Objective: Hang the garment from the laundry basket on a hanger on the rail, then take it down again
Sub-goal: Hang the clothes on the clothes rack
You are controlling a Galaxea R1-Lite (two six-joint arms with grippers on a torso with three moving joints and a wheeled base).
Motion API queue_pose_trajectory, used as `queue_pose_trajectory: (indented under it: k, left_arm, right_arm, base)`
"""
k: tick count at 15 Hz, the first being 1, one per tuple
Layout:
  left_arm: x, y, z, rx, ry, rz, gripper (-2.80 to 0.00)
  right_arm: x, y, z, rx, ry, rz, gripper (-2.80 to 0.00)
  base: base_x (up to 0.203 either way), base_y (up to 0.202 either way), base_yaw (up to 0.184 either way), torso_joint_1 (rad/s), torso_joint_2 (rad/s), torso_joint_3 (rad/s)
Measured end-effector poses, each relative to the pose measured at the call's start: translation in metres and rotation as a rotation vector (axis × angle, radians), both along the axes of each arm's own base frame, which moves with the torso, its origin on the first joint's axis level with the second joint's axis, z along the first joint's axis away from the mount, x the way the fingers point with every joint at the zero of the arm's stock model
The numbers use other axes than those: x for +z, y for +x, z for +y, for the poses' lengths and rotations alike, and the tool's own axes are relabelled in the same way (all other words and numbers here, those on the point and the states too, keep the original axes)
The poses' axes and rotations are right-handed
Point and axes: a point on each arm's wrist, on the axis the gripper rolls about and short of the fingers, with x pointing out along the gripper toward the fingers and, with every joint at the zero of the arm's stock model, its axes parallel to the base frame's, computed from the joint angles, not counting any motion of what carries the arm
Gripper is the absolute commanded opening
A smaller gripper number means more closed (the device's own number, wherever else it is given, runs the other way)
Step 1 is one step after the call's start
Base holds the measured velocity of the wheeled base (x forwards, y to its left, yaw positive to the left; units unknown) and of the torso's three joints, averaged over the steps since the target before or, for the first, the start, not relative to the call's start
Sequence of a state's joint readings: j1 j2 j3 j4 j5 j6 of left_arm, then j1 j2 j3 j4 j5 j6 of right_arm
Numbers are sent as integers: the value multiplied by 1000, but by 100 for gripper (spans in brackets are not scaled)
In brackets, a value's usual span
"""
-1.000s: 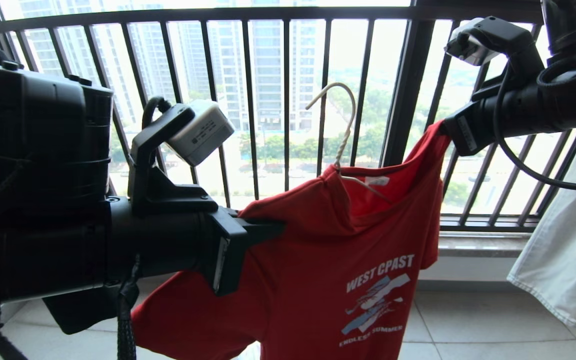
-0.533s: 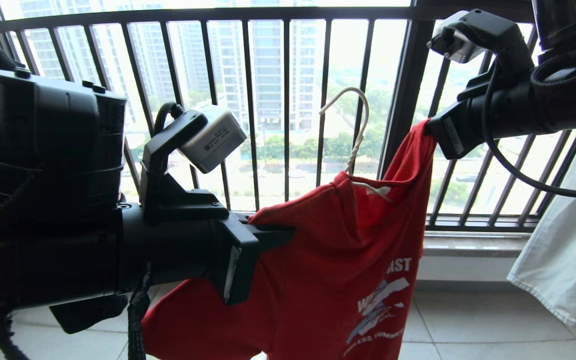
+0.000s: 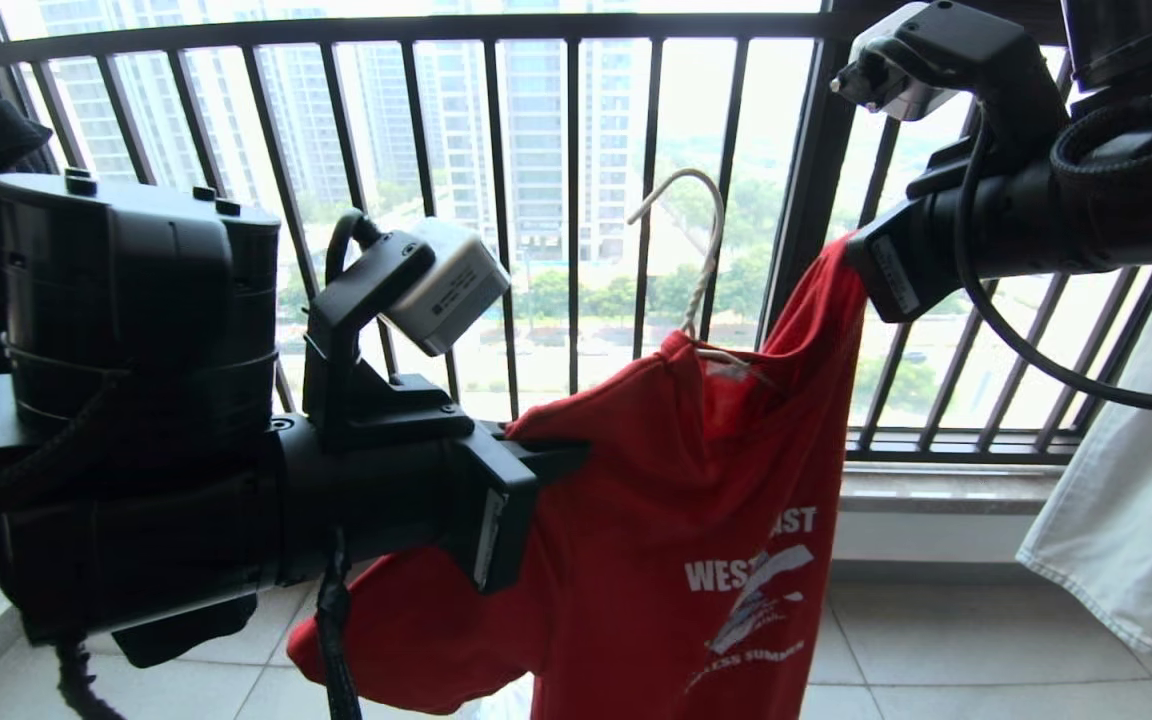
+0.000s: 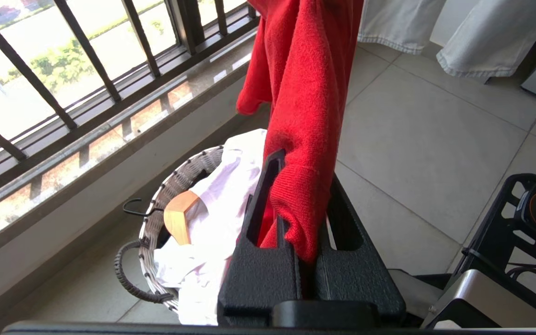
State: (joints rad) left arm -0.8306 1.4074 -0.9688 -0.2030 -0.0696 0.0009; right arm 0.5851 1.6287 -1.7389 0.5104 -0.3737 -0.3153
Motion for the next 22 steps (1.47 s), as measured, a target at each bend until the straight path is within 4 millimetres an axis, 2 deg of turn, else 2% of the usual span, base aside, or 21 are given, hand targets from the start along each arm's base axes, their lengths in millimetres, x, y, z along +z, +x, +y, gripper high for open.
queue_pose_trajectory:
  k: [6,12,15,22]
  left_arm:
    - [-9,5,-14,-2,-27,-26,-280]
    - [-15,12,-19,83,-12,-56,-280]
    - [-18,15,-21,104,28,-83,-280]
    - [-12,8,-13,103,33,-112,-280]
  right_arm:
    - [2,-23,27,75,109,17,-280]
    - [-6,-30,50,42,182,55,-280]
    - [-7,-29,46,18,205,59,-280]
    - [-3,-15,16,-111,195,26,-280]
  base:
    - [0,0,0,0,0,0]
    - [0,0,0,0,0,0]
    - [0,0,0,0,0,0]
    - [0,0,0,0,0,0]
